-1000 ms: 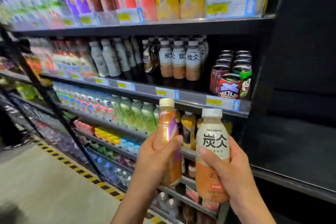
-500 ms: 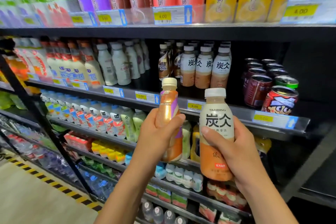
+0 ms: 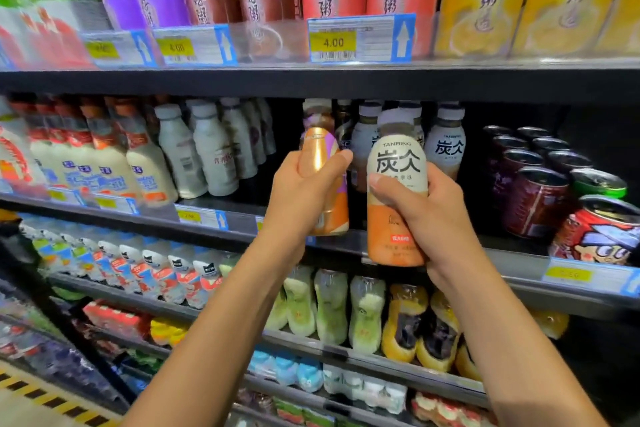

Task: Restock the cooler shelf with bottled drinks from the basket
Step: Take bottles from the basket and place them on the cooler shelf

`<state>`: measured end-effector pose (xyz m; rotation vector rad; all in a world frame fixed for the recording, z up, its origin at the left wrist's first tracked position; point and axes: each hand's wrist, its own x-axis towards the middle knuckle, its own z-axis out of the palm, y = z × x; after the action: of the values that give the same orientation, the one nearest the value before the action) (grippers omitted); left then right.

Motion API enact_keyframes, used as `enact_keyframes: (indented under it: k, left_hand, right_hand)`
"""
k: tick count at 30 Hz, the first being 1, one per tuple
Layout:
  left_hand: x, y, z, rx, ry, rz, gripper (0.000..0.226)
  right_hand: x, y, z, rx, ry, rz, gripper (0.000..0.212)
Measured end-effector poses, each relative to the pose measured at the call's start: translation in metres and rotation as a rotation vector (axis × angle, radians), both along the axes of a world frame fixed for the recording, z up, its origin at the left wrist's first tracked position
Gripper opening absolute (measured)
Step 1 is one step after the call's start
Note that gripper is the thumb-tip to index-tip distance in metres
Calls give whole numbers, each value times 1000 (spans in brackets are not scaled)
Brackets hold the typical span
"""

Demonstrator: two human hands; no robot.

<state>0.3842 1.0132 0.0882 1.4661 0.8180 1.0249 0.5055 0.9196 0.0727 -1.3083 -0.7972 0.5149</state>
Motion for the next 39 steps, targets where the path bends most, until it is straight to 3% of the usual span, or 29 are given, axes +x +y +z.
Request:
enact_keyframes:
  k: [6,9,15,19,23,32,39]
  left_hand:
    - [30,55,-2,-98,31,-18,29]
    - [45,81,-8,-114,37,-7,35]
    - [61,117,-8,-93,45,-33,32]
    - [63,137,-16,2,137,-67,47]
    - [69,150,-30,89,232,-50,61]
    - [65,148,-26,297,415,-26,44]
    - [68,153,-27,391,495,21,45]
  right_hand:
    - [10,44,10,-76,81,-106,29]
    - [15,64,8,-57,60,-180,29]
    - [21,105,7,-135,-65,-304,74]
    - [28,119,3,-234,-139,-335,74]
    - [32,124,-3,-284,-205,-357,49]
    - [41,127,-14,-292,-330,-355,51]
    - [45,127,-20,-305,-357,-372,65]
